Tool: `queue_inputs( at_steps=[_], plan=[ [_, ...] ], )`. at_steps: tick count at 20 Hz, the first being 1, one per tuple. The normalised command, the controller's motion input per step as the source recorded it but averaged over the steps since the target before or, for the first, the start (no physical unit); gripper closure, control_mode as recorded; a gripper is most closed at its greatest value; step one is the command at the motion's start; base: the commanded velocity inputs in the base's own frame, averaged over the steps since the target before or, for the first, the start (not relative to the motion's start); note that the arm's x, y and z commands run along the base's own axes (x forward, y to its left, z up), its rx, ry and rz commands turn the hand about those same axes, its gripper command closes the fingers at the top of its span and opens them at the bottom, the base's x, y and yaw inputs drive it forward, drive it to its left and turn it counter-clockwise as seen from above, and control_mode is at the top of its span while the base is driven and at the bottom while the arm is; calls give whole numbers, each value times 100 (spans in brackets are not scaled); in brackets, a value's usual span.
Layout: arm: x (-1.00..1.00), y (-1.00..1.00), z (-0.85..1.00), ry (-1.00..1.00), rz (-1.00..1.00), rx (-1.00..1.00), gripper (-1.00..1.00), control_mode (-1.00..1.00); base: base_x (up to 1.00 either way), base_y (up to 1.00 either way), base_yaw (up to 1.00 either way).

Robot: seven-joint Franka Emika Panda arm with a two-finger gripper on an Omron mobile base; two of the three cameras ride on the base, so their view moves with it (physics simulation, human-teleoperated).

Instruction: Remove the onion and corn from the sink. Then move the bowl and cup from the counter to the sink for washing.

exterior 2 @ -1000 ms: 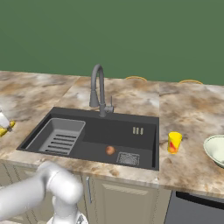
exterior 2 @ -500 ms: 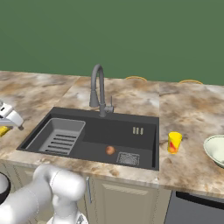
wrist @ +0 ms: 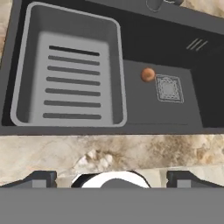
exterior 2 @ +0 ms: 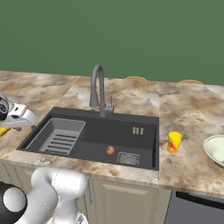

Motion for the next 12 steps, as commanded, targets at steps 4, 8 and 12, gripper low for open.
queue_inputs(
  at_steps=[4, 8, 12],
  plan=[
    [0, -53, 3, 5, 15, 2, -100, -100, 0, 0, 0],
    [0, -54, 2, 12, 10, 6, -100, -100, 0, 0, 0],
    [0, -54, 2, 14, 9, 8, -100, -100, 0, 0, 0]
  ],
)
